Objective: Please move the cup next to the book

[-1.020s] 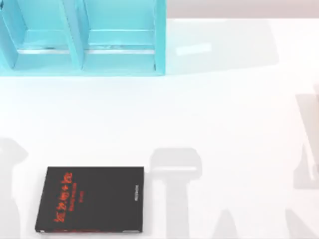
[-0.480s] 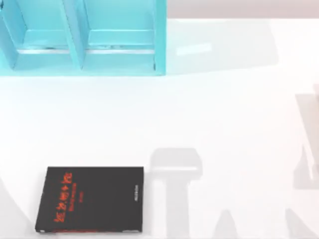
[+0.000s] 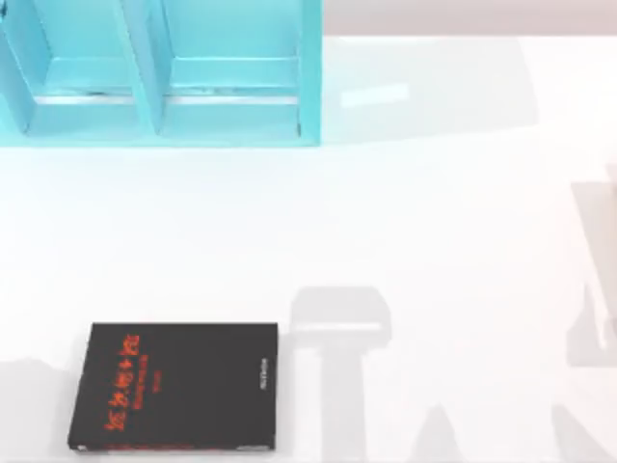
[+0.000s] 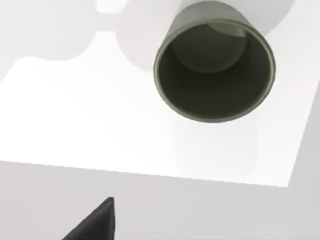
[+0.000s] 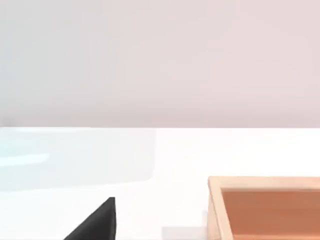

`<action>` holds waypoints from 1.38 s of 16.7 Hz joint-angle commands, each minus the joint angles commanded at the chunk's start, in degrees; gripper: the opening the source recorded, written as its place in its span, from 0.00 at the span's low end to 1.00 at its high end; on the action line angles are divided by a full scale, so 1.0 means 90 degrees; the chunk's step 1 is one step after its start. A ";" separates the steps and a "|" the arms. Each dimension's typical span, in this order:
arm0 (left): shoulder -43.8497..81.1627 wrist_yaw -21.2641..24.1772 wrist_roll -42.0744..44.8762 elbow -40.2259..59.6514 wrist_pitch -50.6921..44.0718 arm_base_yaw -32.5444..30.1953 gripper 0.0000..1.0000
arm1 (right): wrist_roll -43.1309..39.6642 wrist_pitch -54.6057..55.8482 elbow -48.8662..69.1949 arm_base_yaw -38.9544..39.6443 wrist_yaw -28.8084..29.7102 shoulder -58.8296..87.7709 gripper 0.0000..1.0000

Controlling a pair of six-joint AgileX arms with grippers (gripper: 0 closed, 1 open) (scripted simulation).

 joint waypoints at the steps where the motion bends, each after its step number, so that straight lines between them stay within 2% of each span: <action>1: 0.0195 0.0020 0.0223 0.0002 -0.0122 0.0087 1.00 | 0.0000 0.0000 0.0000 0.0000 0.0000 0.0000 1.00; 4: 0.0525 0.0051 0.0621 0.0002 -0.0330 0.0235 1.00 | 0.0000 0.0000 0.0000 0.0000 0.0000 0.0000 1.00; 11: 0.0550 0.0049 0.0623 -0.0097 -0.0226 0.0217 1.00 | 0.0000 0.0000 0.0000 0.0000 0.0000 0.0000 1.00; 14: 0.0734 0.0052 0.0624 -0.0554 0.0408 0.0229 1.00 | 0.0000 0.0000 0.0000 0.0000 0.0000 0.0000 1.00; 19: 0.1210 0.0051 0.0658 -0.1643 0.2033 0.0254 1.00 | 0.0000 0.0000 0.0000 0.0000 0.0000 0.0000 1.00; 23: 0.1339 0.0051 0.0675 -0.1975 0.2445 0.0267 1.00 | 0.0000 0.0000 0.0000 0.0000 0.0000 0.0000 1.00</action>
